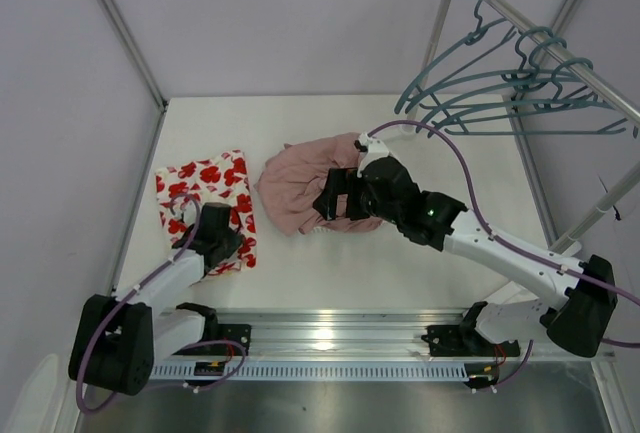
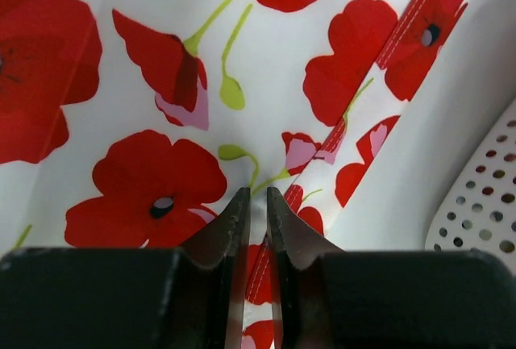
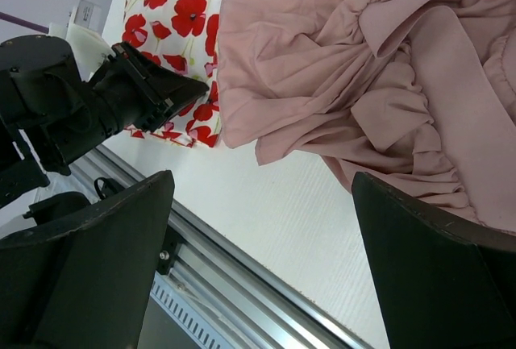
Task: Place the skirt on the hanger
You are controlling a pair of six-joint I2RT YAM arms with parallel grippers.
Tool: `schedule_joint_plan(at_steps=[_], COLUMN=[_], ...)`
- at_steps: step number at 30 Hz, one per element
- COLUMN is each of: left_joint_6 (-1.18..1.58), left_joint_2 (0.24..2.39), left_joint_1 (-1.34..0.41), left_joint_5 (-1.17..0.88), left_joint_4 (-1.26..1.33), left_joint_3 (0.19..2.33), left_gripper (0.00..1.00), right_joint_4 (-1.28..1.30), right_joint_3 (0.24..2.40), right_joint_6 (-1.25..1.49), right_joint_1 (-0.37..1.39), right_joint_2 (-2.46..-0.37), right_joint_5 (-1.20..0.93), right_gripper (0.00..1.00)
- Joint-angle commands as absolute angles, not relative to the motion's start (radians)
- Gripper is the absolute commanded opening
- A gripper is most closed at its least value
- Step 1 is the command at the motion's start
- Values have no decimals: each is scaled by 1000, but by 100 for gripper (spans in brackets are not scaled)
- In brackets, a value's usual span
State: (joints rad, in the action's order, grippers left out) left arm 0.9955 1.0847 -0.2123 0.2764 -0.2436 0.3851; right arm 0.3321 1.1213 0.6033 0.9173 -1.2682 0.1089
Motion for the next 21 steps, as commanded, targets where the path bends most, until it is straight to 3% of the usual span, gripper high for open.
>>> schedule_joint_plan(at_steps=[1, 4, 8, 12, 16, 21], left_joint_6=[990, 913, 799, 645, 558, 502], left_joint_2=[1037, 951, 882, 909, 1032, 1231], left_joint_1=[-232, -232, -230, -193, 56, 137], left_joint_5=[253, 288, 411, 538, 375, 218], left_joint_4=[-285, -346, -510, -548, -487, -436], left_joint_3=[394, 469, 661, 785, 851, 893], left_gripper=[18, 22, 44, 55, 66, 68], right_joint_4=[322, 325, 330, 325, 337, 386], right_joint_3=[1137, 1146, 1163, 1161, 1160, 1134], right_joint_6=[603, 594, 580, 572, 571, 584], right_joint_1=[922, 920, 920, 917, 897, 838], right_joint_2=[-1282, -1290, -1298, -1295, -1282, -1237], right_joint_5=[121, 121, 121, 118, 112, 126], right_gripper=[99, 99, 99, 99, 99, 99])
